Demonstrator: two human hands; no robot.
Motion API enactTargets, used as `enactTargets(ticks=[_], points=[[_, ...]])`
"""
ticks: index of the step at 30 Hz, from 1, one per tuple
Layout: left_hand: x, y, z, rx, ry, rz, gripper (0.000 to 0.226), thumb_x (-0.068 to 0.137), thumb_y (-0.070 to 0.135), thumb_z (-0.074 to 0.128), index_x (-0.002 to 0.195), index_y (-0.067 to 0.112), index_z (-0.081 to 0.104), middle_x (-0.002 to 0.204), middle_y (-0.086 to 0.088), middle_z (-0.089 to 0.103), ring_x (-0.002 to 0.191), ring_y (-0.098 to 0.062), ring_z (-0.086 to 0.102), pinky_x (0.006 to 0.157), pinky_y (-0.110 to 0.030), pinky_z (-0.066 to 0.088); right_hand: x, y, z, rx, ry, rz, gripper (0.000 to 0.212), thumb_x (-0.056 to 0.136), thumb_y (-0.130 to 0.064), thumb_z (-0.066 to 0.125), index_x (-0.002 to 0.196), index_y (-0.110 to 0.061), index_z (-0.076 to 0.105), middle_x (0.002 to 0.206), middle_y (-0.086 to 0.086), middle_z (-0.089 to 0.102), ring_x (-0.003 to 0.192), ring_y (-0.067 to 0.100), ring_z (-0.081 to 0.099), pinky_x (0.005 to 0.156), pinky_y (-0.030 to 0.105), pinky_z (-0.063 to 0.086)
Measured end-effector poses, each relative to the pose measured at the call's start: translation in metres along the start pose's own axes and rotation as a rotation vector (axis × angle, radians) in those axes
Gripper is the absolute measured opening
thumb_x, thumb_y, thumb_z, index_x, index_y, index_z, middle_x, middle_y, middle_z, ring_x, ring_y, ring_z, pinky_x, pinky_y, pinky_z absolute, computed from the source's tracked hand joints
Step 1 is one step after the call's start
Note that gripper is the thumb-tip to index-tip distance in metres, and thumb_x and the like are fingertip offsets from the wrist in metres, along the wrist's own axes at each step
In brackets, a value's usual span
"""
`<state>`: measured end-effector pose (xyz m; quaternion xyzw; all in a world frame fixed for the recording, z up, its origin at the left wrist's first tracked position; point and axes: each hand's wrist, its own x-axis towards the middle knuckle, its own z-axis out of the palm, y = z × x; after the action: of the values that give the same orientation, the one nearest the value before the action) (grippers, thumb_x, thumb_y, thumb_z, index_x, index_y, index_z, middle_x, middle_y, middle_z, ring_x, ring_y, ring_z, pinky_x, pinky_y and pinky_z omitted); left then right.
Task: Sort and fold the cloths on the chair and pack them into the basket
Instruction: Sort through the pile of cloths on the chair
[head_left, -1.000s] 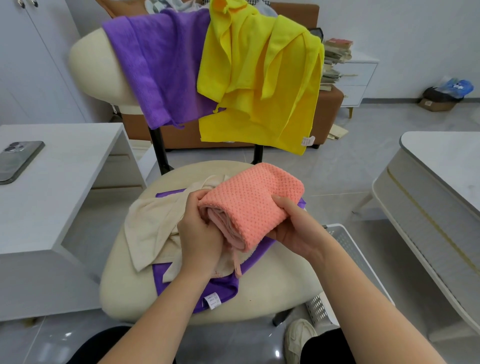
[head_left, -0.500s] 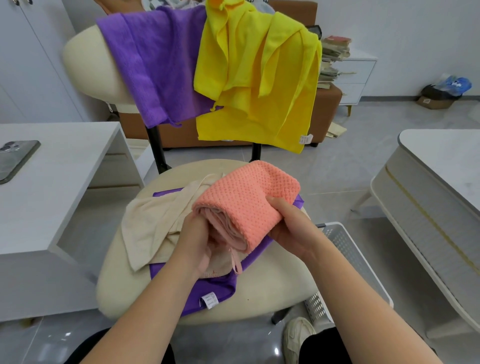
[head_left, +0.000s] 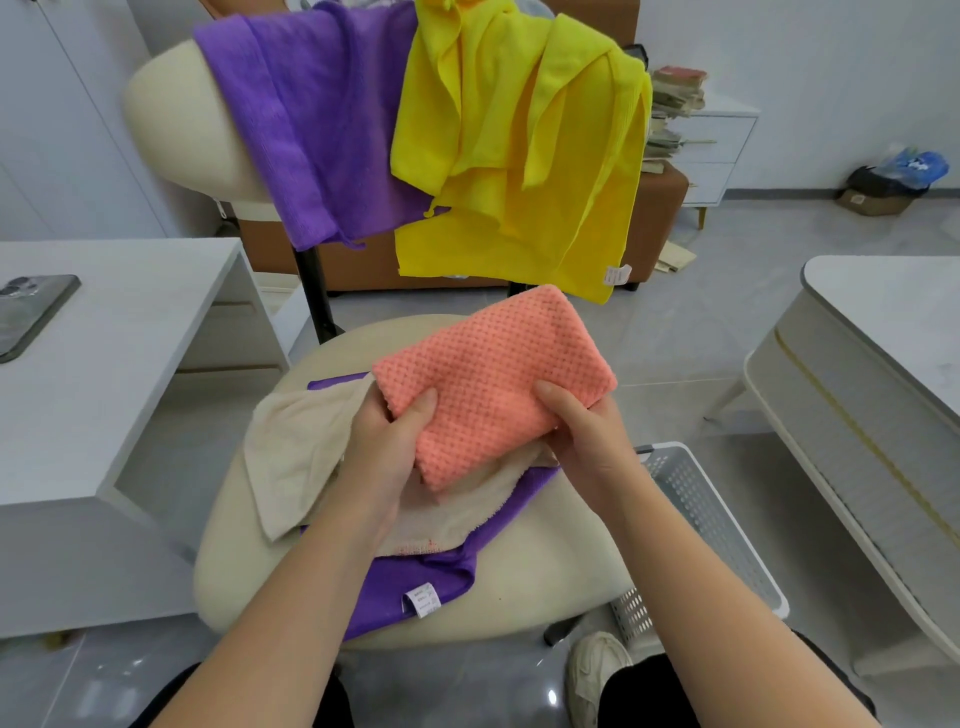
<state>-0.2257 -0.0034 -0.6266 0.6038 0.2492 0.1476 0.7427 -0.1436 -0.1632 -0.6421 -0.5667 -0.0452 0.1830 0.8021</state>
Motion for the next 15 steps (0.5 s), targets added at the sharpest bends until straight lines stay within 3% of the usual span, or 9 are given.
enactTargets(ticks=[5,9,11,13,15], points=[[0.009,0.011,-0.022,0.124,-0.125,0.056,0.021,0.089,0.018,0.059,0.102,0.035,0.053,0.112,0.005,0.062,0.108,-0.017,0.058,0.099,-0.042,0.045,0.002,-0.014,-0.010,-0.039,-0.138,0.004,0.053,0.064,-0.034,0.074,0.111,-0.014,0.061,0.105,0.001,0.069,0.098,0.014,0.065,0.084,0.031,0.053],[0.008,0.013,-0.039,0.280,-0.256,0.132,0.026,0.089,0.015,0.058,0.106,0.035,0.052,0.111,0.009,0.060,0.106,-0.010,0.057,0.098,-0.034,0.044,-0.001,-0.019,-0.018,-0.104,-0.184,0.033,0.047,0.069,-0.015,0.065,0.114,-0.018,0.053,0.094,-0.003,0.071,0.087,0.013,0.066,0.074,0.027,0.054],[0.004,0.010,-0.036,0.398,-0.218,0.243,0.027,0.091,0.013,0.057,0.109,0.031,0.049,0.106,0.017,0.056,0.100,0.002,0.053,0.090,-0.019,0.042,0.000,-0.012,-0.013,-0.199,-0.123,0.058,0.046,0.073,-0.019,0.062,0.118,-0.025,0.052,0.109,-0.003,0.066,0.099,0.016,0.062,0.084,0.032,0.052],[0.000,0.006,-0.027,0.489,-0.113,0.415,0.028,0.093,0.013,0.054,0.114,0.027,0.043,0.102,0.023,0.051,0.093,0.013,0.049,0.079,-0.003,0.036,-0.001,-0.007,-0.002,-0.346,0.015,0.096,0.028,0.089,-0.031,0.052,0.117,-0.033,0.052,0.123,-0.004,0.057,0.108,0.016,0.052,0.097,0.037,0.043],[-0.004,0.001,-0.018,0.560,-0.043,0.584,0.025,0.095,0.020,0.052,0.116,0.027,0.039,0.102,0.027,0.047,0.093,0.019,0.048,0.077,0.000,0.036,-0.001,-0.005,0.007,-0.432,0.096,0.113,0.037,0.099,-0.042,0.035,0.131,-0.030,0.049,0.120,-0.008,0.049,0.108,0.014,0.045,0.097,0.034,0.037]])
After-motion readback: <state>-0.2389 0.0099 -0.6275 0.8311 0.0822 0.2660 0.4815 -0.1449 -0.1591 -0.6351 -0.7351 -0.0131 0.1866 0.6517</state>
